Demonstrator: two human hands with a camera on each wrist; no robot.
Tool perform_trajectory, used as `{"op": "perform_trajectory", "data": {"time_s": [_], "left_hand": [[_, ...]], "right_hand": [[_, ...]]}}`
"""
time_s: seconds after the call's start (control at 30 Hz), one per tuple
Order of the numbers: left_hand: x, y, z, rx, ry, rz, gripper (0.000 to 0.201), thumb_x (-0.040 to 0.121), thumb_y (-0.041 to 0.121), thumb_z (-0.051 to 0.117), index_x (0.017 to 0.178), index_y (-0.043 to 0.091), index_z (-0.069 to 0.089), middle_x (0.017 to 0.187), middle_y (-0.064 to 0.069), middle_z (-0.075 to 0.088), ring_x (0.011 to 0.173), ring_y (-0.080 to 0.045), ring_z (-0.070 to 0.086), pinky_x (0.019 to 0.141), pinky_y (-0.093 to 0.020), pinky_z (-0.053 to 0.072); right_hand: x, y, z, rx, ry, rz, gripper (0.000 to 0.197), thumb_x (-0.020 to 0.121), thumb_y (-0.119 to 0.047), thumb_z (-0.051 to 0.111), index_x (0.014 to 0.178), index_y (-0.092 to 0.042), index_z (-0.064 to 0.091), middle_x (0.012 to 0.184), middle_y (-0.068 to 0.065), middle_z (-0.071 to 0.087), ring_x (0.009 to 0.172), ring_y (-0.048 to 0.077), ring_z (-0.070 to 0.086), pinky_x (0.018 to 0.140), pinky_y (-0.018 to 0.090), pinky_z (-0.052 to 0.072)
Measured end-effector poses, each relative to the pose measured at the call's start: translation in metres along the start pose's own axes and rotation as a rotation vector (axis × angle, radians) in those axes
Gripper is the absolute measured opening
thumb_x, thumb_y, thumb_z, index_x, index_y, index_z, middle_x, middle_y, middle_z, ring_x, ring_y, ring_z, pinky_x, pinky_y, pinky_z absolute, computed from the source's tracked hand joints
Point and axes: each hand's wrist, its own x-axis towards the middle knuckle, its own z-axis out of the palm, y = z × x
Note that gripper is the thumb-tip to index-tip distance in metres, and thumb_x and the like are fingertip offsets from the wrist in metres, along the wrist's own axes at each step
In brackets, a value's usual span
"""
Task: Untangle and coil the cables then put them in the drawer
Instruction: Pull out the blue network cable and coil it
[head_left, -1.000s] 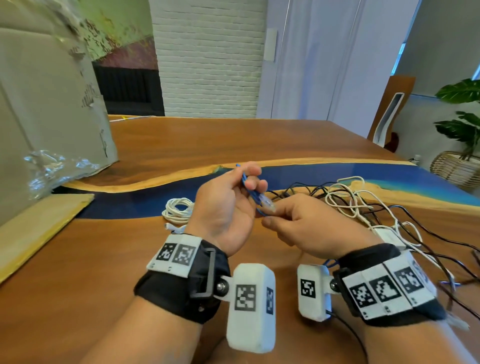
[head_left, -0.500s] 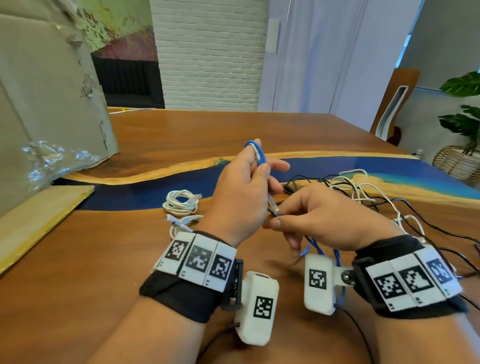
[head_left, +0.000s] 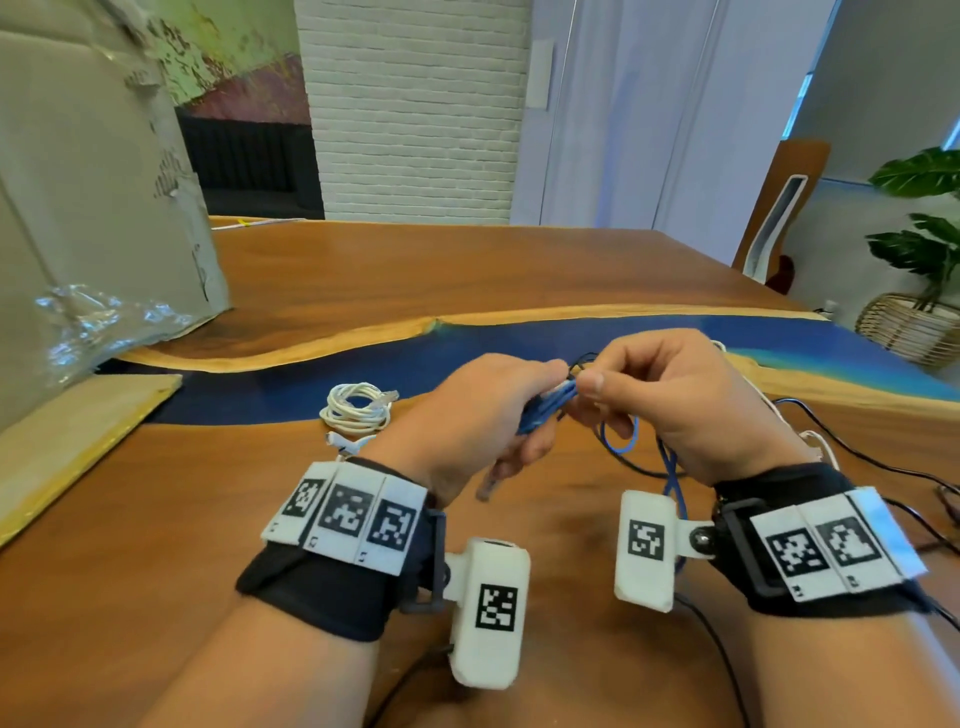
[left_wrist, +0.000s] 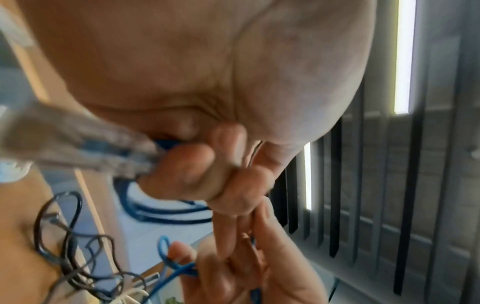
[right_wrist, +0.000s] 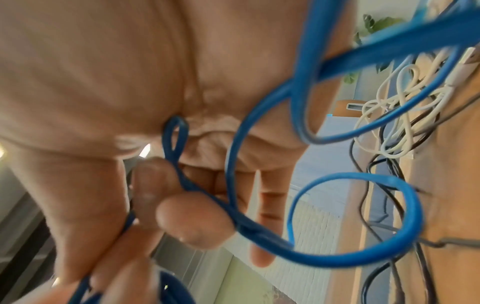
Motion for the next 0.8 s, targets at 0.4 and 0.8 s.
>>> {"op": "perform_trajectory", "data": {"time_s": [0.4,0.8], "left_hand": [[-0.005,0.001,-0.003,-0.486,-0.168,-0.051,0.044,0.104,0.023,0.039,0.092,-0.001,0.073,0.046,0.004,0.025,0.041,-0.01,0.014,0.041,-0.024,0.016],[-0.003,0.005,-0.009,-0.662,-0.071,0.019,0.038,0.095,0.017,0.041,0.1,-0.003,0.074,0.052,0.002,0.031,0.044,-0.01,0.014,0.04,-0.023,0.014]], "right_hand": [[0.001,0.006,-0.013,0.178,0.3,-0.067,0.013,0.073,-0.033,0.08,0.079,-0.021,0.08,0.05,0.0,0.056,0.041,0.015,0.043,0.046,0.027,0.041],[0.003,0.003,-0.01,0.213,0.297,-0.089,0.028,0.097,-0.004,0.06,0.096,-0.022,0.081,0.078,0.005,0.073,0.041,0.013,0.039,0.046,0.029,0.039]]}}
